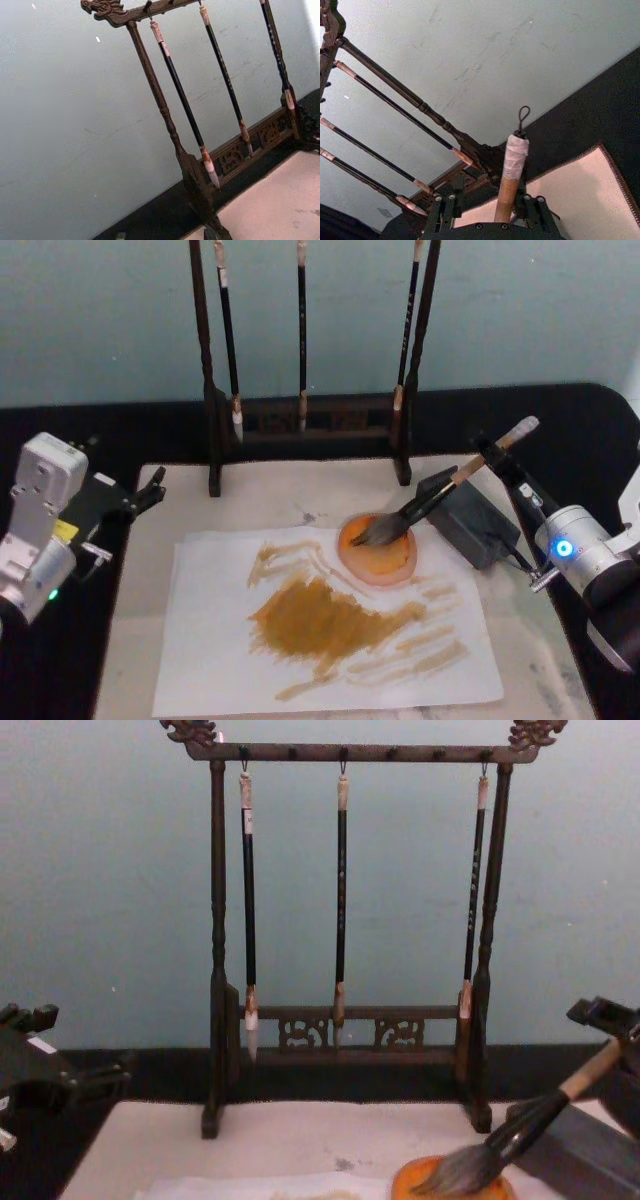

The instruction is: Pick up the brush from the inkstone, write on the paper, then place the brush back to its original position.

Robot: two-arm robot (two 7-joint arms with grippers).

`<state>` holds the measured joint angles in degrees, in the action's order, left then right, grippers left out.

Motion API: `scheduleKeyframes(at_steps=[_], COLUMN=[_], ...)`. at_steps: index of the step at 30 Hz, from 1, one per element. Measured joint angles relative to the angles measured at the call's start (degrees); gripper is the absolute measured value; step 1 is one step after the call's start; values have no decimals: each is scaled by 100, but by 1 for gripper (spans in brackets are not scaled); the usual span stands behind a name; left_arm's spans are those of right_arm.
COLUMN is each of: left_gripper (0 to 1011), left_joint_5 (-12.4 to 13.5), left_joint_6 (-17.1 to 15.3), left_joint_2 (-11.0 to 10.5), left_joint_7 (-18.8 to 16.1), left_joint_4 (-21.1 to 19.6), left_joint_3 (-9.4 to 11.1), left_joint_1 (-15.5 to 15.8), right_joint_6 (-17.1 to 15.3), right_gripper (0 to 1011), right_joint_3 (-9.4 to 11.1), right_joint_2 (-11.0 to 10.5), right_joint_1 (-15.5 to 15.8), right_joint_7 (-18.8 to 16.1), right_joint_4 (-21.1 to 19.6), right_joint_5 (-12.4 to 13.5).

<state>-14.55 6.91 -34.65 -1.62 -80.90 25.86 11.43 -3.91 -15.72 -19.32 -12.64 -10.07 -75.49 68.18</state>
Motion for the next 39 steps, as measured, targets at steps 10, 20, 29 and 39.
scheduleKeyframes(at_steps=[10,20,29,39], left_gripper=[1010,1010,1010,1010], left_joint_5=[0,0,0,0], left_joint_6=[0,0,0,0], left_joint_2=[0,0,0,0], left_joint_7=[0,0,0,0], left_joint_4=[0,0,0,0], left_joint_3=[0,0,0,0], left_joint_1=[0,0,0,0], right_joint_6=[-4,-5,-53,-66], right_gripper=[878,1000,1000,1000], right_joint_3=[0,0,-13,21], right_joint_2=[0,0,-61,-200], right_joint_1=[0,0,47,260], right_joint_7=[-6,-6,91,292], right_joint_4=[0,0,-42,-312], right_joint_5=[-3,-5,95,231])
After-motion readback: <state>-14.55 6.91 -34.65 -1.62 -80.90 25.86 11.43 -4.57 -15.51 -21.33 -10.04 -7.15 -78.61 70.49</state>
